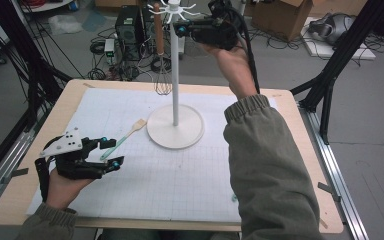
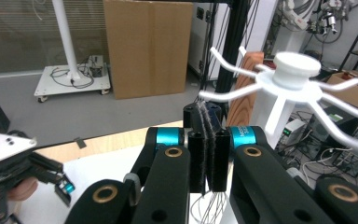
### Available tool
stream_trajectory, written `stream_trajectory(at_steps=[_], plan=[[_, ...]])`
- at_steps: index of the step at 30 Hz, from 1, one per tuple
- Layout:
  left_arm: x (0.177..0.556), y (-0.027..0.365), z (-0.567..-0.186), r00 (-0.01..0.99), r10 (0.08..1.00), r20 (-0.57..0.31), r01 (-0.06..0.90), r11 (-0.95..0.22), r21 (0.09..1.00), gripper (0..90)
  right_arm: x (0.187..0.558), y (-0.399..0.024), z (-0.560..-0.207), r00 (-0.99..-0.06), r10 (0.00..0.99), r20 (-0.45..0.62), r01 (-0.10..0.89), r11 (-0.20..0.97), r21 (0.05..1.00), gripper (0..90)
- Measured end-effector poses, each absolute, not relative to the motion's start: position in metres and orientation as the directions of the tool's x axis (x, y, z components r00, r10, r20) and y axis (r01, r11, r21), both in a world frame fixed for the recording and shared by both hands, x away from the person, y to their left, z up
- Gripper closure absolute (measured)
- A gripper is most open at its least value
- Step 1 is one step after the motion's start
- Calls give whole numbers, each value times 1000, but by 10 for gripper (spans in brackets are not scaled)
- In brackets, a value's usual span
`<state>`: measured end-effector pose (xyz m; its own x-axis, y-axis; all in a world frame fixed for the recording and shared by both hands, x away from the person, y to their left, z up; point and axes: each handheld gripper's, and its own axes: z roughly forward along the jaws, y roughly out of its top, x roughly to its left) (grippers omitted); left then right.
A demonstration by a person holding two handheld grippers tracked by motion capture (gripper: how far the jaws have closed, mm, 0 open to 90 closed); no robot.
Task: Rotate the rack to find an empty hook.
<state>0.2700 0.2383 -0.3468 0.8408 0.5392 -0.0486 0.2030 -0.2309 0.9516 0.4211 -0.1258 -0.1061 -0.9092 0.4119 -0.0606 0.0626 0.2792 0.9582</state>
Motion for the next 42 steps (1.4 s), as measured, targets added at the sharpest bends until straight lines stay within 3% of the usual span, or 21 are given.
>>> stream_trajectory(at_steps=[18,24,42], plan=[[272,243,-350,832,552,-59,217,-226,949,352,397,-151,-156,-914,407,2,115,254,960,593],[271,241,-349,836,547,-54,213,-233,949,351,388,-155,-171,-917,399,18,127,248,960,544],[271,242,-350,831,554,-57,219,-231,948,351,371,-173,-211,-916,397,60,166,238,957,511]])
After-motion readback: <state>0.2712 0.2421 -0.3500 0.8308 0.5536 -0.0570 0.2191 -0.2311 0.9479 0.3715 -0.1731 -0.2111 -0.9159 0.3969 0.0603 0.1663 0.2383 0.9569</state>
